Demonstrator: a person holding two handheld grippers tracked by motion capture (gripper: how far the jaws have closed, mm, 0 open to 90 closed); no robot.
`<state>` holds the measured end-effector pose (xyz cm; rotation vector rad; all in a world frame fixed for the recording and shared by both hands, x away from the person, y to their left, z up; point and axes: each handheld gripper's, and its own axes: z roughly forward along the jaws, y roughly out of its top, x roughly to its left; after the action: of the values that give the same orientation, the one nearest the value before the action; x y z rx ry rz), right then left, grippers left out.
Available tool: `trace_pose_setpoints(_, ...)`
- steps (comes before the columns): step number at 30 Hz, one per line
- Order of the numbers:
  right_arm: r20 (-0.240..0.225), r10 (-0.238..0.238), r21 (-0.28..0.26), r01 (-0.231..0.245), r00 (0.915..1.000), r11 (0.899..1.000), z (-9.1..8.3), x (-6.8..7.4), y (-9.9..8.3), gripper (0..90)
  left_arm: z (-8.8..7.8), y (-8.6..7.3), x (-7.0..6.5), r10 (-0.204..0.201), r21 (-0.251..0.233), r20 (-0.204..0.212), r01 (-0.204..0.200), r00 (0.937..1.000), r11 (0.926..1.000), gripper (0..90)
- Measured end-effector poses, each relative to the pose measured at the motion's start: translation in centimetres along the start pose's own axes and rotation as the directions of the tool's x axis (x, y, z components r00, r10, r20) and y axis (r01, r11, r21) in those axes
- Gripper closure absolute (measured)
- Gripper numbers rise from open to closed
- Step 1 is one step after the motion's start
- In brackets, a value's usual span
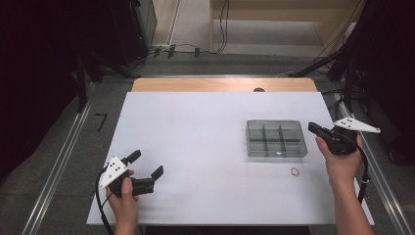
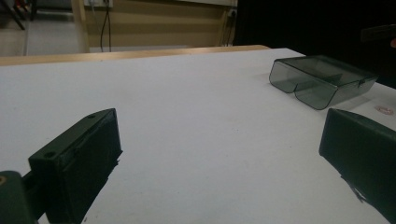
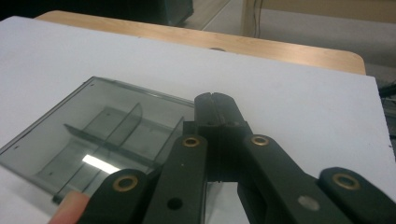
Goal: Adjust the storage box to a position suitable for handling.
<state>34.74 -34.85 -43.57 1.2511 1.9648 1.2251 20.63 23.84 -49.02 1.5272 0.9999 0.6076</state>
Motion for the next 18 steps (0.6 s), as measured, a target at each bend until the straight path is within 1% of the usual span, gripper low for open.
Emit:
trace_pose_setpoints(1, 0.006, 0.003, 0.030, -0.004, 1.0000, 1.000, 0.7, -0.5, -0.1, 88.4, 0.1, 0.0, 0.0, 0.001, 0.001, 0.000, -0.001, 1.0000, 1.0000, 0.0)
trace_pose_setpoints(2, 0.005, 0.006, 0.038, -0.006, 1.0000, 0.999, 0.9, -0.7, -0.2, 88.4, 0.2, 0.0, 0.0, 0.004, 0.003, 0.002, -0.004, 1.0000, 1.0000, 0.0)
trace_pose_setpoints(3, 0.005, 0.006, 0.038, -0.006, 1.0000, 0.999, 0.9, -0.7, -0.2, 88.4, 0.2, 0.0, -0.1, 0.005, 0.007, 0.001, -0.005, 1.0000, 1.0000, 0.0)
trace_pose_setpoints(7, 0.010, 0.029, 0.065, -0.029, 0.9995, 0.997, 2.0, -1.6, -0.7, 88.4, 0.3, 0.0, -0.2, 0.009, 0.009, 0.007, -0.009, 0.9999, 0.9999, 0.0)
trace_pose_setpoints(8, 0.010, 0.029, 0.065, -0.029, 0.9995, 0.997, 2.0, -1.6, -0.7, 88.4, 0.4, 0.0, -0.3, 0.010, 0.009, 0.009, -0.010, 0.9999, 0.9999, 0.0)
trace_pose_setpoints(9, 0.012, 0.031, 0.084, -0.032, 0.9994, 0.996, 2.5, -1.9, -0.9, 88.4, 0.4, 0.1, -0.3, 0.012, 0.009, 0.009, -0.012, 0.9999, 0.9999, 0.0)
trace_pose_setpoints(11, 0.008, 0.041, 0.096, -0.041, 0.9991, 0.995, 2.9, -2.1, -1.2, 88.4, 0.4, 0.1, -0.4, 0.017, 0.011, 0.012, -0.017, 0.9998, 0.9998, 0.0)
trace_pose_setpoints(13, 0.004, 0.059, 0.106, -0.059, 0.9982, 0.993, 3.3, -2.4, -1.7, 88.4, 0.3, 0.1, -0.4, 0.014, 0.004, 0.013, -0.014, 0.9998, 0.9999, 0.0)
trace_pose_setpoints(14, 0.004, 0.066, 0.118, -0.066, 0.9978, 0.991, 3.4, -2.5, -1.9, 88.4, 0.3, 0.2, -0.4, 0.015, 0.004, 0.012, -0.015, 0.9998, 0.9999, 0.0)
trace_pose_setpoints(18, 0.003, 0.069, 0.138, -0.069, 0.9976, 0.988, 4.0, -2.8, -2.5, 88.4, 0.2, 0.1, -0.2, 0.011, 0.007, 0.012, -0.011, 0.9999, 0.9999, 0.0)
